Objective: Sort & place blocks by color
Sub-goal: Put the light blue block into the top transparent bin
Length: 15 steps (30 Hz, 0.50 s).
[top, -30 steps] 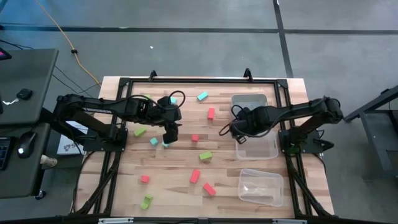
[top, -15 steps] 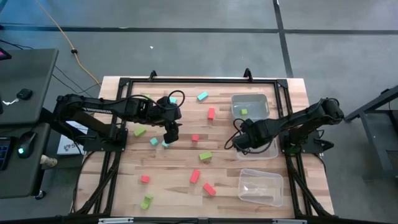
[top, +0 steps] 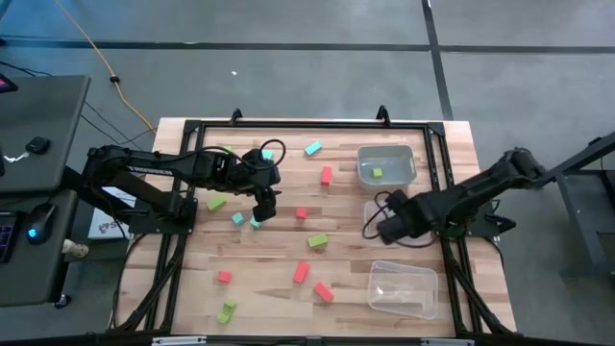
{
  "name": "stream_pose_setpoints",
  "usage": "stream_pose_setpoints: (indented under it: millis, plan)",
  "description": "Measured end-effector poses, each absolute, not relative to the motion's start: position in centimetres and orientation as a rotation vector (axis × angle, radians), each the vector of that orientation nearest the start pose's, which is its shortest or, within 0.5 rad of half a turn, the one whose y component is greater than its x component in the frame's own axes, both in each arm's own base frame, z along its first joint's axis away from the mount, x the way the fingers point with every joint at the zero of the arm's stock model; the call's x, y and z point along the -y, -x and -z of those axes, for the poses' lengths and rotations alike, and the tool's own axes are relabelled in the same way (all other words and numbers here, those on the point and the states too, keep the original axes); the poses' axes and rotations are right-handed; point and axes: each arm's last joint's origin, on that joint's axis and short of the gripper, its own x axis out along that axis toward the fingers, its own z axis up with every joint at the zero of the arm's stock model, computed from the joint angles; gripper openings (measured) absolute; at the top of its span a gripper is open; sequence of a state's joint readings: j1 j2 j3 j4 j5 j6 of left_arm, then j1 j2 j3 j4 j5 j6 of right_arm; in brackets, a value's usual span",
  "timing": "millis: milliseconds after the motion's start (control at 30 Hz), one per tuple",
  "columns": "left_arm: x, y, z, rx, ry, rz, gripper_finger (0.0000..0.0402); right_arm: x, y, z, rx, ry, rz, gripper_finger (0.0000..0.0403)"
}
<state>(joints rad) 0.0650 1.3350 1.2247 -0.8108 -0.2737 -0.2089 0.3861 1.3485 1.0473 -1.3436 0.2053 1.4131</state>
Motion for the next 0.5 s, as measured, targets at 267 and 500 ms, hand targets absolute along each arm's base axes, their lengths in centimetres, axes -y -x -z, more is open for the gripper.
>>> stream_pose_setpoints:
  millis: [267,500]
  plan:
    - [-2.5,-26.5,-31.7,-0.882,0.094,-0.408,0.0136,-5.6,-16.1,-25.0,-0.984,-0.813,0.848,0.0038]
    - [-2.5,-26.5,-31.7,-0.883,0.094,-0.408,0.0136,-5.2,-15.4,-21.6,-0.795,-1.026,0.767,0.0038]
